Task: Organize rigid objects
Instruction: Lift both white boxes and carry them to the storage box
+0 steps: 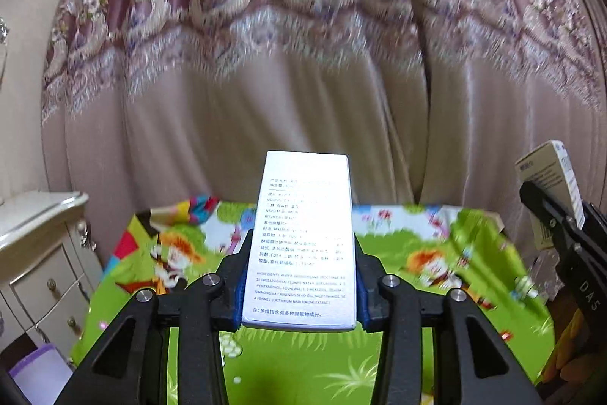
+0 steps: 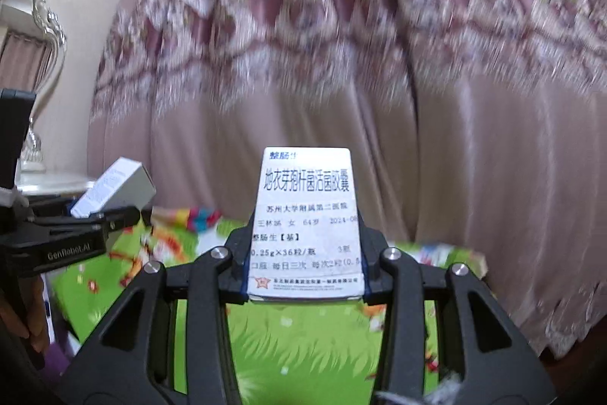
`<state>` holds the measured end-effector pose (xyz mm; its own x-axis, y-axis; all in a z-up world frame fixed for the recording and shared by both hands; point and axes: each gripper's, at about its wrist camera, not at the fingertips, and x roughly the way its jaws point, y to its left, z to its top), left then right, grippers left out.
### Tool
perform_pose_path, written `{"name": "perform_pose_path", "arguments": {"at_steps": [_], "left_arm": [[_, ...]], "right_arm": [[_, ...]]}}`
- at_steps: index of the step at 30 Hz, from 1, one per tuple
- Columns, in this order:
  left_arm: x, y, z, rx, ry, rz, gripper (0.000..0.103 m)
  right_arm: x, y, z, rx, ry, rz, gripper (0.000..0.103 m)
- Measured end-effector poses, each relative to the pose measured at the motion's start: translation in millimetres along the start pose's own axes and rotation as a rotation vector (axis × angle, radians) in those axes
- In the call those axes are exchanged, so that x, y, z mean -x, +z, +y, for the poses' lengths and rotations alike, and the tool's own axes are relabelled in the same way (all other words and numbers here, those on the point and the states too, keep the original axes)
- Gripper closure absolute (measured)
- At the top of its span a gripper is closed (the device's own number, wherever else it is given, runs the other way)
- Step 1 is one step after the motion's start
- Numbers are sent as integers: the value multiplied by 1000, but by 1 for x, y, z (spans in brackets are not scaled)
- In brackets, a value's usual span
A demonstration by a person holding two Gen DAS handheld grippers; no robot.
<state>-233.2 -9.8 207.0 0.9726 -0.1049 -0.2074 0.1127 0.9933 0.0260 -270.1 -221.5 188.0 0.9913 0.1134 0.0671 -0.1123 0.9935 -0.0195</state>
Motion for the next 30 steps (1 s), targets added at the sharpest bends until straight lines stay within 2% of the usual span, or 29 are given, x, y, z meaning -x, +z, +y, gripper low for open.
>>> {"name": "perform_pose_path", "arguments": {"at_steps": [4, 6, 16, 24, 30], "left_arm": [[18, 13, -2, -3, -12, -58, 60], [21, 16, -3, -10, -16, -72, 60], [41, 15, 9, 10, 5, -96, 60], [59, 7, 48, 57, 83, -89, 60], [80, -7, 92, 101, 191, -80, 60]], "right_arm": [[19, 25, 6, 17, -22, -100, 59], [23, 33, 9, 31, -22, -122, 59], [32, 40, 25, 54, 45, -135, 59], [30, 45, 62, 88, 158, -137, 59], [27, 46, 101, 121, 292, -137, 59]]}}
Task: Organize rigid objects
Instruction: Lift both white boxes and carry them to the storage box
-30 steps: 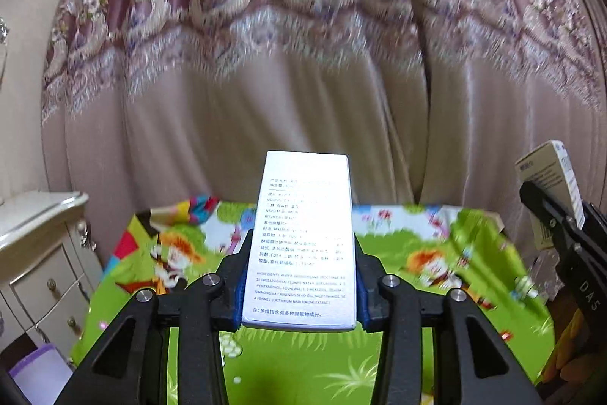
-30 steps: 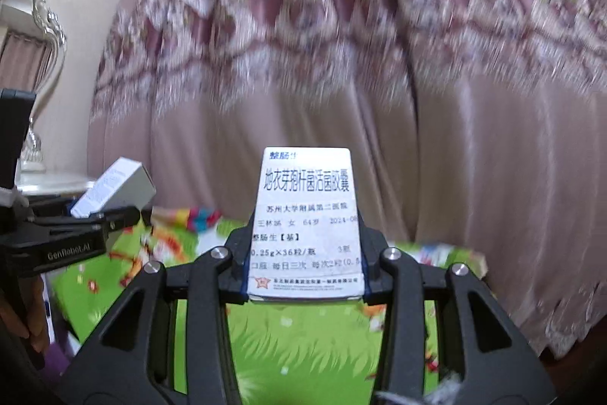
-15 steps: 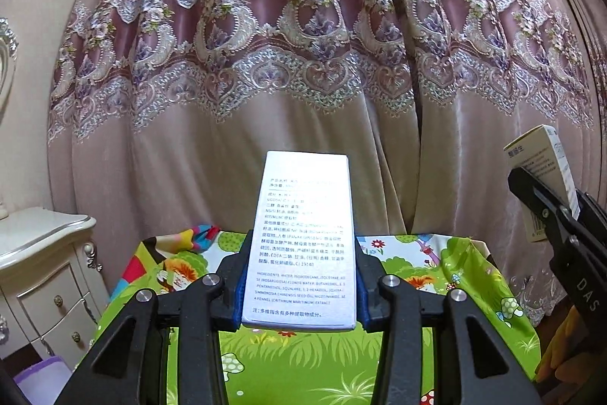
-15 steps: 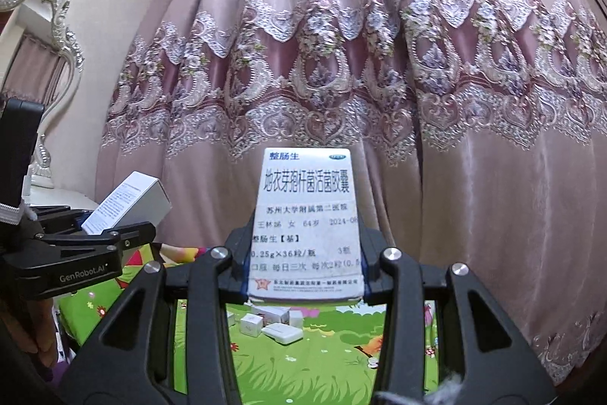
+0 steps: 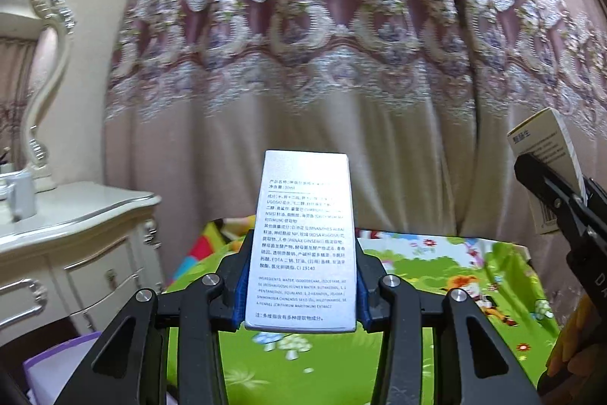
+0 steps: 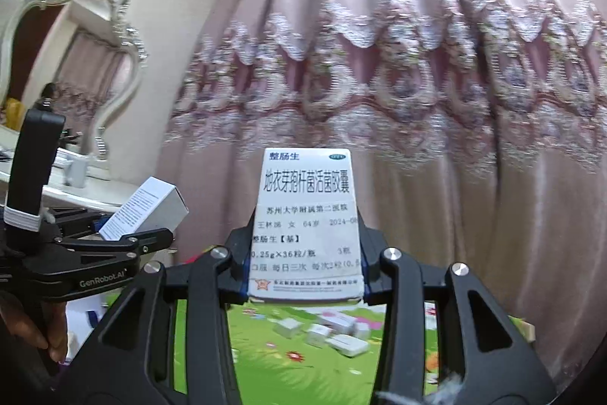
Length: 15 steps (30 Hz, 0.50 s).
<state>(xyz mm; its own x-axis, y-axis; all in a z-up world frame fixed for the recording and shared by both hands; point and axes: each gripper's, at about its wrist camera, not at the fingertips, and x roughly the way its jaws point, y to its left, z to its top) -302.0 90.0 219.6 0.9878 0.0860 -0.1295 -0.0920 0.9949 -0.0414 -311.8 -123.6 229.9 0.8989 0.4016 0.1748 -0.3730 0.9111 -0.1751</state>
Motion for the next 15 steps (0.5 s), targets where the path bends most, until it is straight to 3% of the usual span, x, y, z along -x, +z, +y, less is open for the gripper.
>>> {"name": "perform_pose_path", "arguments": {"at_steps": [15], "left_arm": [[22, -40, 105, 102, 251, 86, 59]], "right_arm": [[-32, -12, 108, 66, 374, 75, 59]]}}
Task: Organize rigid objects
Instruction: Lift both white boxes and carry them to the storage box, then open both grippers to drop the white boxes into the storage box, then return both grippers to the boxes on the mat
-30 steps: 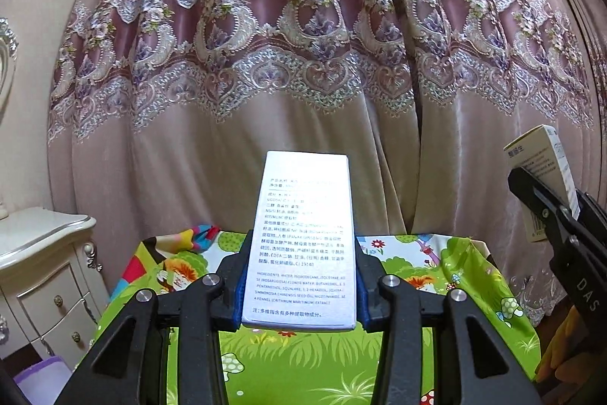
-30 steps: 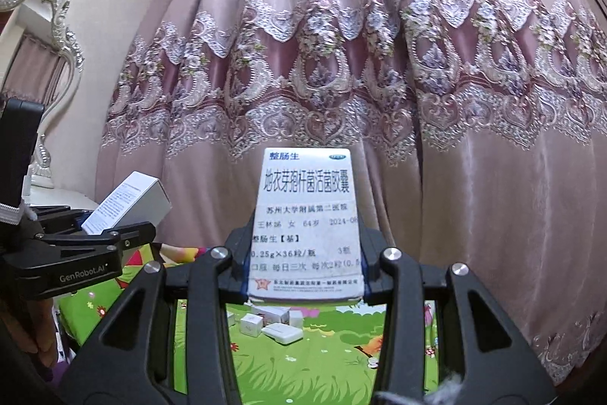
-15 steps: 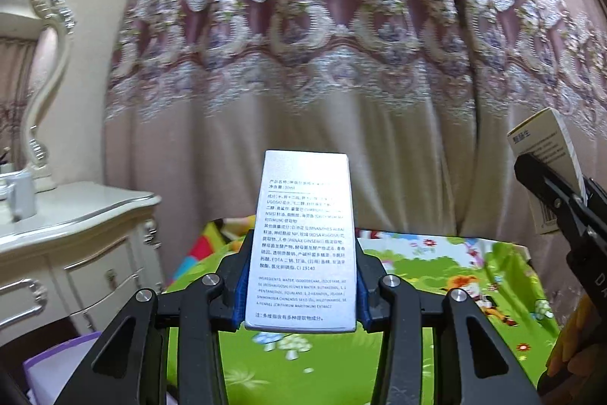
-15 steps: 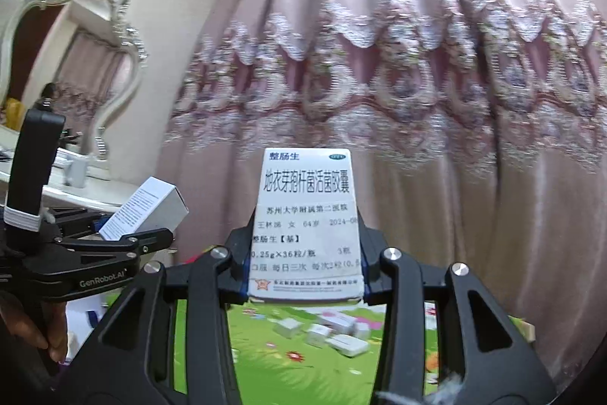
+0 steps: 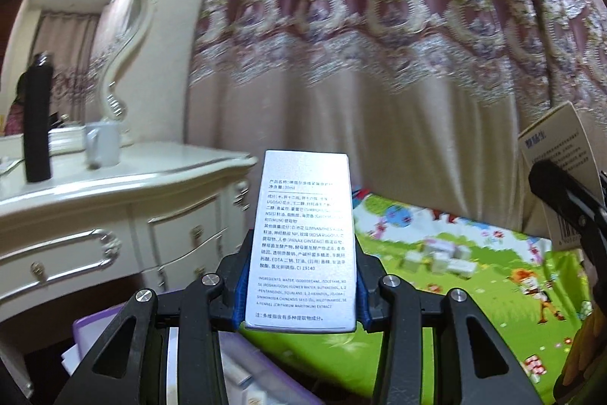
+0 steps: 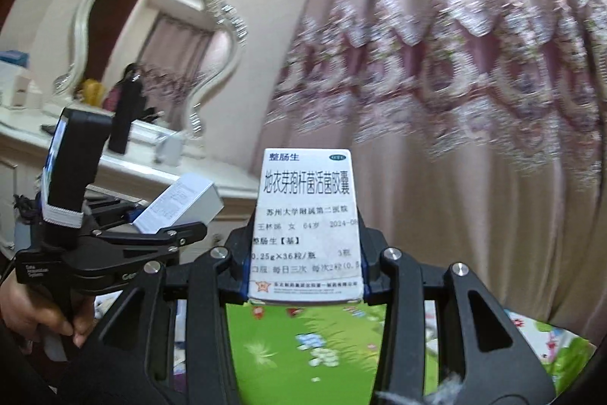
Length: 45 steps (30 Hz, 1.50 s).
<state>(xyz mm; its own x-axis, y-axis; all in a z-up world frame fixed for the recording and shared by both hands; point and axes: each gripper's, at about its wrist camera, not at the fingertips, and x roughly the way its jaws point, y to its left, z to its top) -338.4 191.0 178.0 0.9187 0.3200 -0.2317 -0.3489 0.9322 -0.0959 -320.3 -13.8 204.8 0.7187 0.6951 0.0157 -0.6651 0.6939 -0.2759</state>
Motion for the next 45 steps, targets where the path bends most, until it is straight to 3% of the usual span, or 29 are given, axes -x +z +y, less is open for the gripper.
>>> {"name": "perform_pose_path", "arguments": {"at_steps": [6, 12, 17, 18, 20, 21, 22, 25, 29, 32, 34, 40, 43, 45], "left_arm": [[-7, -28, 46, 50, 114, 95, 59], [-19, -52, 92, 119, 227, 221, 59], [-31, -73, 127, 204, 283, 327, 59], [-35, -77, 133, 224, 280, 357, 58], [-42, -83, 140, 249, 302, 403, 38], [-44, -86, 143, 260, 329, 422, 16], [-45, -88, 144, 267, 354, 430, 8], [-38, -92, 147, 288, 408, 413, 8], [-43, -93, 131, 293, 312, 444, 8], [-53, -92, 101, 234, 239, 455, 8], [-62, -91, 69, 174, 151, 482, 8], [-114, -100, -43, 41, -200, 658, 8], [-146, -109, -94, -43, -265, 711, 8], [-175, -113, -123, -91, -275, 736, 8]], "right_arm": [[-40, -16, 38, 10, 185, 124, 59], [-102, -42, 82, -6, 382, 337, 59], [-141, -60, 107, -41, 469, 446, 59], [-147, -65, 114, -42, 498, 468, 59], [-151, -73, 123, -41, 540, 498, 55], [-152, -78, 126, -32, 527, 508, 44], [-151, -82, 127, -28, 511, 510, 33], [-141, -90, 114, -50, 489, 504, 30], [-129, -100, 81, -38, 408, 522, 28], [-121, -115, 43, -30, 290, 583, 23], [-114, -135, 9, -46, 191, 649, 21], [-89, -207, -108, -249, -72, 860, 18], [-72, -245, -169, -378, -193, 959, 18], [-62, -258, -199, -417, -252, 965, 18]]}}
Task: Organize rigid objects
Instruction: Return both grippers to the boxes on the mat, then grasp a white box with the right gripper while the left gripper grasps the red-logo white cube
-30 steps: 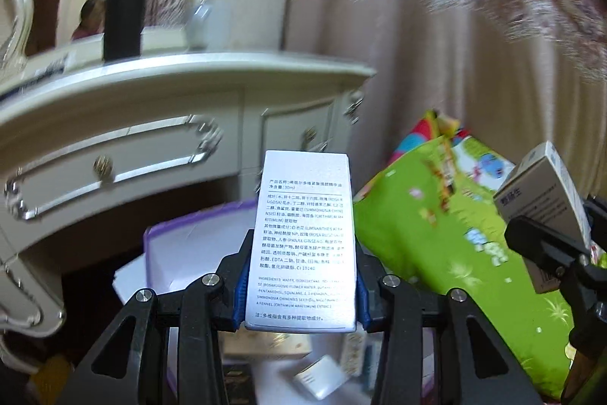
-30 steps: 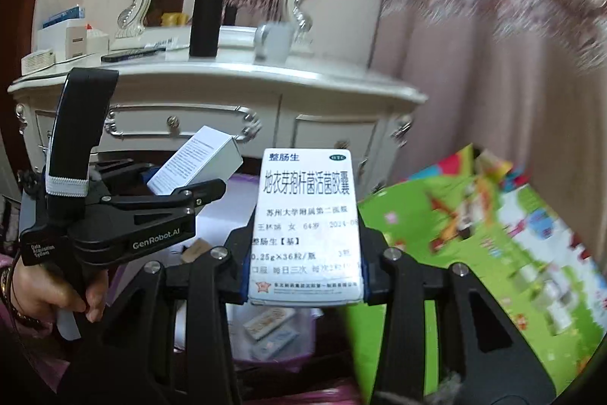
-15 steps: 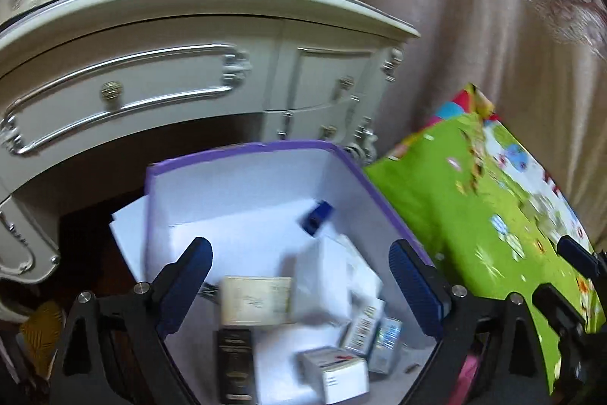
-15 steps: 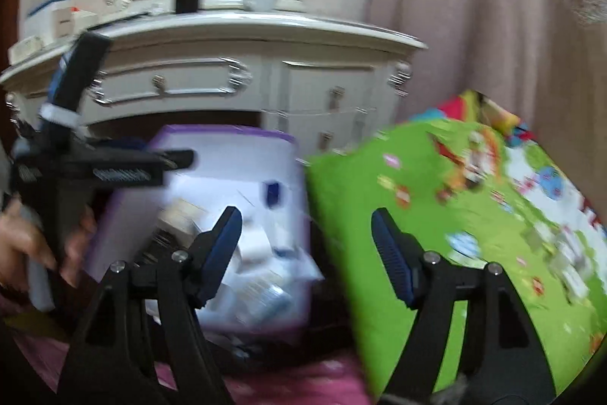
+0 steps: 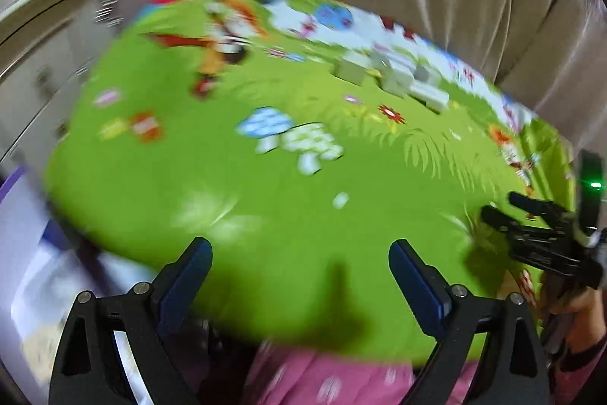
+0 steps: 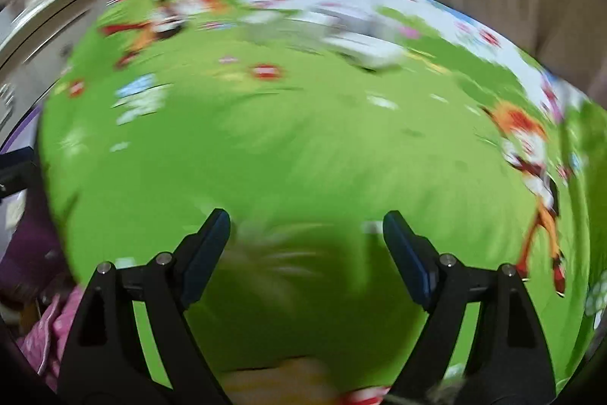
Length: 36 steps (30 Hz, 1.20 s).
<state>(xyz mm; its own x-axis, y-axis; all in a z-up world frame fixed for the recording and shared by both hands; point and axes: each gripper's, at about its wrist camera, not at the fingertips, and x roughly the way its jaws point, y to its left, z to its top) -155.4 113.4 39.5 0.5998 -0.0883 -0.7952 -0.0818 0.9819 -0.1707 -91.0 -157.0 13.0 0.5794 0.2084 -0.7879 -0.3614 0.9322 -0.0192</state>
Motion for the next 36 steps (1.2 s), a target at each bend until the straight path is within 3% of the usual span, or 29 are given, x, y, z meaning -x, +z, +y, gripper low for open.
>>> {"name": "perform_pose_path", "arguments": {"at_steps": [4, 6, 9, 13, 15, 21, 22, 23, 24, 26, 30, 32, 34, 36], "left_arm": [[-60, 45, -25, -42, 5, 30, 8], [-93, 69, -37, -71, 36, 40, 8], [-117, 92, -39, -98, 52, 20, 8], [-134, 108, -34, -115, 113, 3, 5], [-134, 107, -33, -103, 95, -2, 0], [-133, 106, -31, -100, 77, -8, 0], [-134, 107, -31, -97, 72, -10, 0], [-136, 108, -31, -94, 69, -11, 0], [-136, 108, -30, -92, 67, -12, 0], [-136, 107, -31, -93, 70, -12, 0], [-135, 105, -36, -103, 91, 1, 0], [-131, 101, -42, -94, 28, 3, 0], [-131, 101, -59, -70, -94, 11, 0], [-141, 106, -82, -86, -128, 40, 0]], "right_arm": [[-24, 10, -43, -32, -14, 32, 17], [-38, 22, -57, -27, 31, 24, 12], [-64, 50, -66, 42, 48, 29, 8], [-101, 94, -67, 143, 115, 50, 6], [-120, 117, -72, 155, 141, 65, 6], [-161, 166, -75, 194, 176, 83, 2], [-163, 168, -73, 213, 191, 71, 6], [-160, 166, -73, 220, 206, 48, 17], [-154, 163, -72, 224, 220, 17, 35], [-139, 149, -70, 224, 207, 11, 36], [-90, 89, -68, 214, 143, -26, 36], [-65, 58, -74, 173, 52, -35, 36], [-44, 34, -84, 115, -6, -31, 36], [-34, 21, -91, 61, -9, -19, 36]]}}
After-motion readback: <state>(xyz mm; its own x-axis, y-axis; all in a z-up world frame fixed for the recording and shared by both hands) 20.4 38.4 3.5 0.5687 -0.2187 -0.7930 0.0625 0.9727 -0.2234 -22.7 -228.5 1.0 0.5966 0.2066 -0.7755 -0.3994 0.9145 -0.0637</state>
